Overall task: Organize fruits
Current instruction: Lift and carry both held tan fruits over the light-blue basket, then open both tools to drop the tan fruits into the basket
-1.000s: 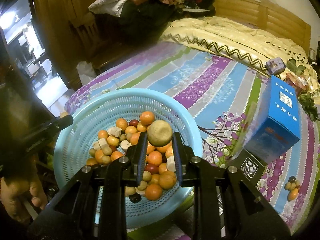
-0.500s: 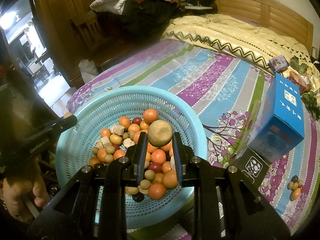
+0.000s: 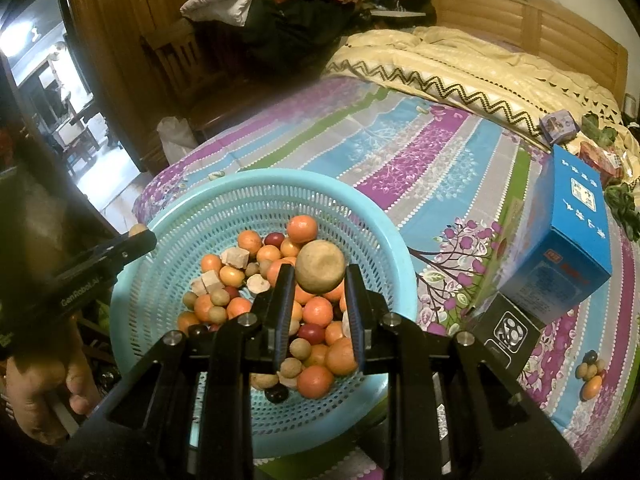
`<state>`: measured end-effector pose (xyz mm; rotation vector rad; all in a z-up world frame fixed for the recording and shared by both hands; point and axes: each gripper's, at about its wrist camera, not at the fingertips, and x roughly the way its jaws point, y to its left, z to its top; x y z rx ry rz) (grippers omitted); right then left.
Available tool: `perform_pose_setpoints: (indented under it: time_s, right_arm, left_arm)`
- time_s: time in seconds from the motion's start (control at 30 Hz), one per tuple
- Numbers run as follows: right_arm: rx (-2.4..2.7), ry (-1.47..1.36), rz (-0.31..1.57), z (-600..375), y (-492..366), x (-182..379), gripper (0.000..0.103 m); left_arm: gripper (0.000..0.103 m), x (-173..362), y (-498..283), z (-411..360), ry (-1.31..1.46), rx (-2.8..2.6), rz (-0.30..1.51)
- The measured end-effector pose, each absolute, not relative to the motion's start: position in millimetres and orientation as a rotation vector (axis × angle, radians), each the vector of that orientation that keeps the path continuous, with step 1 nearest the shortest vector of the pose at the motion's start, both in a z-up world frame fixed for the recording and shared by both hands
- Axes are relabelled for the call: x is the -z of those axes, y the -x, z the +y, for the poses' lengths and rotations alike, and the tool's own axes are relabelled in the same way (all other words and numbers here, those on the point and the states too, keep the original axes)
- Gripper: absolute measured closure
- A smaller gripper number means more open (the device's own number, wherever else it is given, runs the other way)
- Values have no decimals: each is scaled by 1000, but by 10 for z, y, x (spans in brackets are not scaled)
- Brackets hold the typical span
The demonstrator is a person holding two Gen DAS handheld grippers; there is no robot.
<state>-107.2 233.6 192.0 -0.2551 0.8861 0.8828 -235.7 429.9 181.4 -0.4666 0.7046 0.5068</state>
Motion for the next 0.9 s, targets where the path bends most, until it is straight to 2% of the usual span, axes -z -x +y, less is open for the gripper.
perform_pose_setpoints:
  time_s: [0.7, 0.73, 0.8, 0.87, 0.9]
  right_arm:
    - [-902, 278, 909, 2392, 1110, -1817, 77]
    - [-903, 279, 907, 2388, 1114, -1816, 77]
    - [-908, 279, 912, 2394, 1114, -1807, 77]
    - [-910, 279, 914, 2393, 1111, -1804, 76]
    - [-909, 278, 915, 2390, 1111, -1800, 74]
  left_arm:
    - [77, -1660, 2312, 4270, 475, -488, 747]
    - [73, -1640, 2300, 4265, 476, -487, 758]
    - [44, -1624, 2270, 4284, 478, -489, 772]
    - [31, -1620, 2272, 4278, 469, -500, 770]
    - [30, -1622, 2269, 4272, 466, -500, 769]
